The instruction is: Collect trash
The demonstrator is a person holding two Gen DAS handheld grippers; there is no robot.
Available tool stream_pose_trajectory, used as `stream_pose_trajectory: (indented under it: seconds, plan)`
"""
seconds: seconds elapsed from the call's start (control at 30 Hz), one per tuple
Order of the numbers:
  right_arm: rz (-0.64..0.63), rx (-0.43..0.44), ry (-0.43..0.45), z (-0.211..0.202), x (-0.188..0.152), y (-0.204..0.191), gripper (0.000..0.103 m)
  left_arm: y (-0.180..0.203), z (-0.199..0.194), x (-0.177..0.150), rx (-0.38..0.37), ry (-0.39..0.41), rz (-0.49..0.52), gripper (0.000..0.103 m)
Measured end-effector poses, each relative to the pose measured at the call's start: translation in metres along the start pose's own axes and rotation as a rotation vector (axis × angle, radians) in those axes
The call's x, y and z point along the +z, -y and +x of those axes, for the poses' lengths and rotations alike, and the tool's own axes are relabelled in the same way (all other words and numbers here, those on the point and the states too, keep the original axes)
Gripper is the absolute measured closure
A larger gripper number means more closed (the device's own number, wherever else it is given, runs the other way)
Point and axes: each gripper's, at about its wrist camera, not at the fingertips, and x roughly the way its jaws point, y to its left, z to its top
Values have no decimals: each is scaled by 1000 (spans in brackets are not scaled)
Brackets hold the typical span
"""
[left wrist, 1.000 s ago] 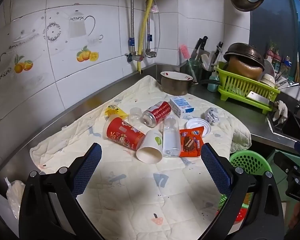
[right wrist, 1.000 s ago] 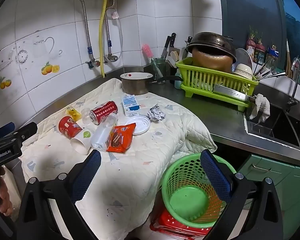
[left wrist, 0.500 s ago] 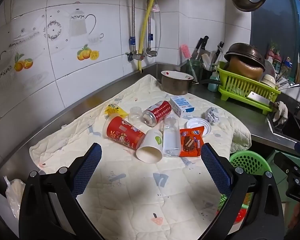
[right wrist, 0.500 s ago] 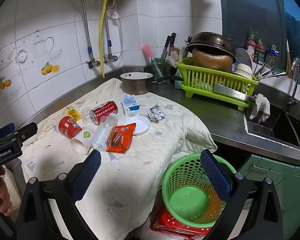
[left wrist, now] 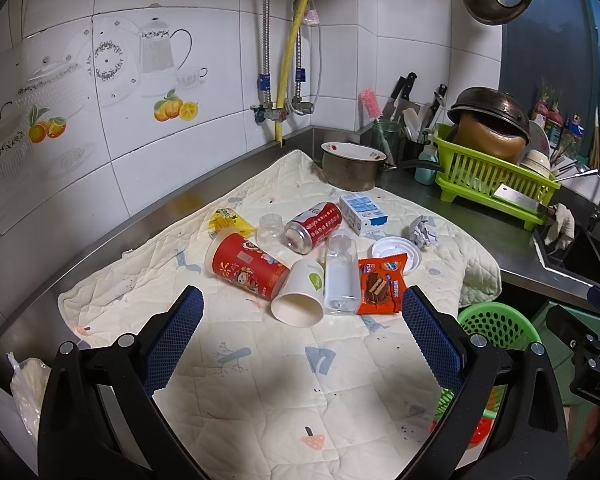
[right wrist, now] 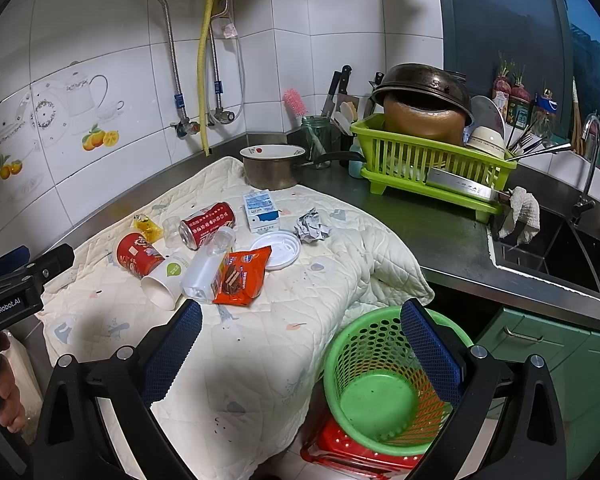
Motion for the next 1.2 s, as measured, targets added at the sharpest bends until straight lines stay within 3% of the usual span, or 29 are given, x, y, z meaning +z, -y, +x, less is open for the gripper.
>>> stream_pose_trajectory:
  seconds: [1.2]
  plan:
    - [-13,30,-9,11,0,-7,7,0,4,1,10,2,-13,5]
